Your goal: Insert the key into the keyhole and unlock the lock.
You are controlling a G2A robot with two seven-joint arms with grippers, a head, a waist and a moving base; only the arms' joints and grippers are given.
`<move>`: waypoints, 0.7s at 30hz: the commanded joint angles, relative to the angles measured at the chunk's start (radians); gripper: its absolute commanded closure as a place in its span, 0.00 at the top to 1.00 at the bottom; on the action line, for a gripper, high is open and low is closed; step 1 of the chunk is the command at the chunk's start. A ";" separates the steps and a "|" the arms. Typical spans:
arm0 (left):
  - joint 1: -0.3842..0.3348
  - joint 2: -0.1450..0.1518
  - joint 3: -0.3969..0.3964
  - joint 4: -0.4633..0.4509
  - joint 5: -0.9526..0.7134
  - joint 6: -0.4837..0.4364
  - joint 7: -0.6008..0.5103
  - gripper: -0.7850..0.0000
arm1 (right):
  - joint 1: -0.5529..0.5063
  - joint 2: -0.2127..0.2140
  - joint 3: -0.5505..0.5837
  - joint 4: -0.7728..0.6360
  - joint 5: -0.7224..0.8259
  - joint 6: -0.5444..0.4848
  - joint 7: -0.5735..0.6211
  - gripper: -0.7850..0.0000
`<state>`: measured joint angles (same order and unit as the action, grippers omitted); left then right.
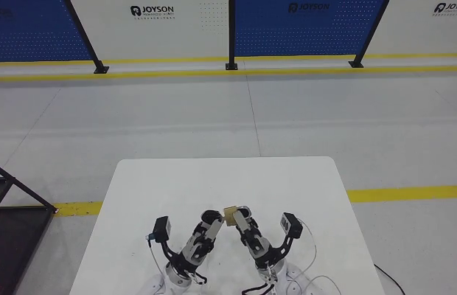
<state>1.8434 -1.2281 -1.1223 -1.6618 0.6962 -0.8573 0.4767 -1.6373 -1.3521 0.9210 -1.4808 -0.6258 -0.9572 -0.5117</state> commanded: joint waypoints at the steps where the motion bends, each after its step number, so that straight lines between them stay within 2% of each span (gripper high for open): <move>1: 0.001 0.002 -0.008 0.005 -0.006 -0.018 -0.007 0.24 | -0.003 0.002 0.011 -0.001 0.002 -0.006 0.002 0.00; 6: 0.007 0.011 -0.046 0.012 -0.003 -0.060 -0.032 0.22 | -0.010 0.011 0.040 -0.004 -0.009 -0.003 0.057 0.00; 12: 0.016 0.022 -0.068 0.021 -0.032 -0.140 -0.093 0.24 | -0.014 0.016 0.052 -0.014 0.023 -0.001 0.113 0.00; 16: 0.015 0.031 -0.075 0.018 -0.065 -0.155 -0.149 0.33 | -0.013 0.019 0.055 -0.019 0.037 0.006 0.153 0.00; 21: 0.016 0.039 -0.082 0.016 -0.094 -0.155 -0.184 0.25 | -0.007 0.022 0.052 -0.024 0.051 0.021 0.206 0.00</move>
<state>1.8593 -1.1900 -1.2036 -1.6461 0.6055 -1.0123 0.2967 -1.6448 -1.3303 0.9735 -1.5036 -0.5769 -0.9382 -0.3115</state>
